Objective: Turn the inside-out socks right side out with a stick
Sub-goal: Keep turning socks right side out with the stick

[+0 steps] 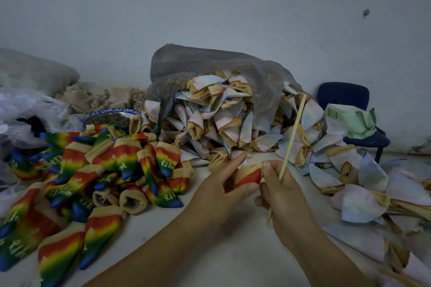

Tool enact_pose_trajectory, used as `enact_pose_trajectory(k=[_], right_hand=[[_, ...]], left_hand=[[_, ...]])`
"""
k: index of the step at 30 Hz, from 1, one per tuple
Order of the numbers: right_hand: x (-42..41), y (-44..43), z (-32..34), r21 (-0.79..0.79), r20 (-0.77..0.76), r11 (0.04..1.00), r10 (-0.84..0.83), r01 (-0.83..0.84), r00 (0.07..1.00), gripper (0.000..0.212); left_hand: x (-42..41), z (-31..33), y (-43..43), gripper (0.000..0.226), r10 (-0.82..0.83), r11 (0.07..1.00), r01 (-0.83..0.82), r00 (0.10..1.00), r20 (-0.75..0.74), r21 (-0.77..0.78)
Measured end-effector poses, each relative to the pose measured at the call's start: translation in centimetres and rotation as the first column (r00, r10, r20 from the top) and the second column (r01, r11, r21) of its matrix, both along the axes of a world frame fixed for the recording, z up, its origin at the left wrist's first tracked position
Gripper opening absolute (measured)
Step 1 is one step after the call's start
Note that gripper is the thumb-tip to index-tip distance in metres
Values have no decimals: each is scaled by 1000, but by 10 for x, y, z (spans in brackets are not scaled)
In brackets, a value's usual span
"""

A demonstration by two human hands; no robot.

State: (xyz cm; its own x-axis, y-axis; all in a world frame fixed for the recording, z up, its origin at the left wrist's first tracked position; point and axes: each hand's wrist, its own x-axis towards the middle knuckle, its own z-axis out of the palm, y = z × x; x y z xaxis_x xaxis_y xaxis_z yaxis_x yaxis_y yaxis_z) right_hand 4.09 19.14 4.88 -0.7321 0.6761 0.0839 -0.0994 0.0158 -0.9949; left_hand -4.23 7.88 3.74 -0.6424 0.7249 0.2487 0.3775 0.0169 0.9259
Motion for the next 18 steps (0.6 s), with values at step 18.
enact_pose_trajectory(k=[18], right_hand=[[-11,0,-14,180,-7,980,-80,80,997,28]], left_hand=[[14,2,7,21,-236,959,79,752,616,271]])
